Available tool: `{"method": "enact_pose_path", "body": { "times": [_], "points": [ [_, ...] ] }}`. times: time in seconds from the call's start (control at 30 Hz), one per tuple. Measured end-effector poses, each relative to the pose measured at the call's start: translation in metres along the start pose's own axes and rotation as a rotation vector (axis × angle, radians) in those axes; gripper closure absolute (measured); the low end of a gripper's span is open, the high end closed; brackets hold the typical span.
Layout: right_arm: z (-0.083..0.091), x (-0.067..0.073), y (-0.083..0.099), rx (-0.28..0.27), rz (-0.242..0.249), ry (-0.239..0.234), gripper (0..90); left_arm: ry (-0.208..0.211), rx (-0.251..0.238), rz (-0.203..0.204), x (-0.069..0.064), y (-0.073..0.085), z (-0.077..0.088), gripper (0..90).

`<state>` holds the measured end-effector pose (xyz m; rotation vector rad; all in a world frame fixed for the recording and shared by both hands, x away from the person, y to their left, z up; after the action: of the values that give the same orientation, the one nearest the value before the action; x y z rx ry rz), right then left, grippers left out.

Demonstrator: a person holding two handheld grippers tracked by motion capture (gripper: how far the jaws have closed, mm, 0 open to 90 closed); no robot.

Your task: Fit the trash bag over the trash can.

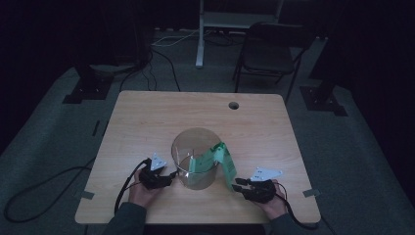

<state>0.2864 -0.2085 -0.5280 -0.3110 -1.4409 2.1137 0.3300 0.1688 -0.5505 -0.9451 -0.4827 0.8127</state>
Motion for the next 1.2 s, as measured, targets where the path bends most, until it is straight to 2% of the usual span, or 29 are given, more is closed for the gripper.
{"method": "enact_pose_path", "body": {
  "times": [0.2, 0.53, 0.87, 1.03, 1.1, 1.2],
  "points": [
    [-0.002, 0.000, 0.002, 0.016, 0.006, 0.003, 66.2, -0.001, 0.000, -0.001, 0.000, 0.000, 0.000, 38.5],
    [0.006, -0.003, 0.002, -0.002, 0.004, 0.019, 65.4, -0.001, -0.001, -0.002, 0.000, 0.000, 0.000, 38.5],
    [-0.004, -0.002, 0.006, 0.037, 0.005, 0.016, 65.5, -0.002, -0.001, -0.002, 0.000, 0.000, 0.000, 38.4],
    [-0.012, 0.000, 0.006, 0.057, 0.022, 0.021, 66.5, -0.002, -0.001, -0.002, 0.000, 0.000, 0.000, 38.3],
    [-0.015, -0.001, 0.006, 0.063, 0.023, 0.022, 68.1, -0.002, -0.001, -0.003, 0.000, 0.000, 0.000, 38.3],
    [-0.020, -0.004, 0.007, 0.087, 0.027, 0.035, 81.4, -0.002, -0.002, -0.002, 0.000, 0.000, 0.000, 38.3]
  ]
}}
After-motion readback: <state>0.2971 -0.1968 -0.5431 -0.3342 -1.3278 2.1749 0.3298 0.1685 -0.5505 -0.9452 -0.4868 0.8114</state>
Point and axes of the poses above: each handheld gripper's, and its own axes: z roughly backward along the jaws, y roughly out of its underside, x roughly to its left, the point moved 1 cm from there along -z, roughly forward along the jaws, and after that the axes turned 12 degrees about -x, right-handed, at the moved point
